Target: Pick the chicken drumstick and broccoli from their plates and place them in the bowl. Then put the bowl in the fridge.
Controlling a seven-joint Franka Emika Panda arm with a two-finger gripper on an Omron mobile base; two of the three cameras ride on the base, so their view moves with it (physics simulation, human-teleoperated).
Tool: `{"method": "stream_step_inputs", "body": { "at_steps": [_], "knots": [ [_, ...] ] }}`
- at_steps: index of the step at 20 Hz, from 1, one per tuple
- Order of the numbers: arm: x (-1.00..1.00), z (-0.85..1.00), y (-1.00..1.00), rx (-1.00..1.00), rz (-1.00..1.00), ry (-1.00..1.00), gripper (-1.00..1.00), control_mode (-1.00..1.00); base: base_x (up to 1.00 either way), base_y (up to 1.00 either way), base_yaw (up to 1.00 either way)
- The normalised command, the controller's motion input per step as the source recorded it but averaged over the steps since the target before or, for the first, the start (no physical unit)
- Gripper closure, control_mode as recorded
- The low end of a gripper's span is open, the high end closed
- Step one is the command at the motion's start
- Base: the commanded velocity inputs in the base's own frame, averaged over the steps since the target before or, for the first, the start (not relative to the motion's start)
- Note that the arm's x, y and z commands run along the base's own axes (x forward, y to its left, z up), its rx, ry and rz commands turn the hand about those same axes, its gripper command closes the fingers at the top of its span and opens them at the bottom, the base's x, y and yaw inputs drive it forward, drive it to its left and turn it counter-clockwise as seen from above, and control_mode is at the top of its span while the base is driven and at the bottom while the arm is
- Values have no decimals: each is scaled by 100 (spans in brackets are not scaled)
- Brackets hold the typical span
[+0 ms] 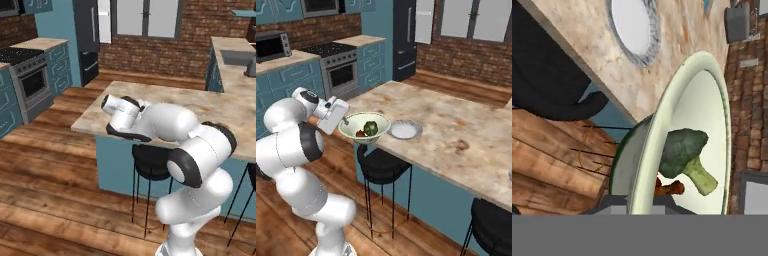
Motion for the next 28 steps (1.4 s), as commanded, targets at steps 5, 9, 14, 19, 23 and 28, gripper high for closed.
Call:
{"method": "stream_step_inputs", "body": {
  "at_steps": [5,9,14,19,23,28],
  "knots": [
    [0,0,0,0,0,0,100,100,9,50,51],
    [0,0,0,0,0,0,100,100,46,81,3],
    [0,0,0,0,0,0,100,100,58,80,0],
    [0,0,0,0,0,0,100,100,59,80,0],
    [0,0,0,0,0,0,100,100,65,72,-1],
    [0,0,0,0,0,0,100,100,78,54,-7]
  ]
}}
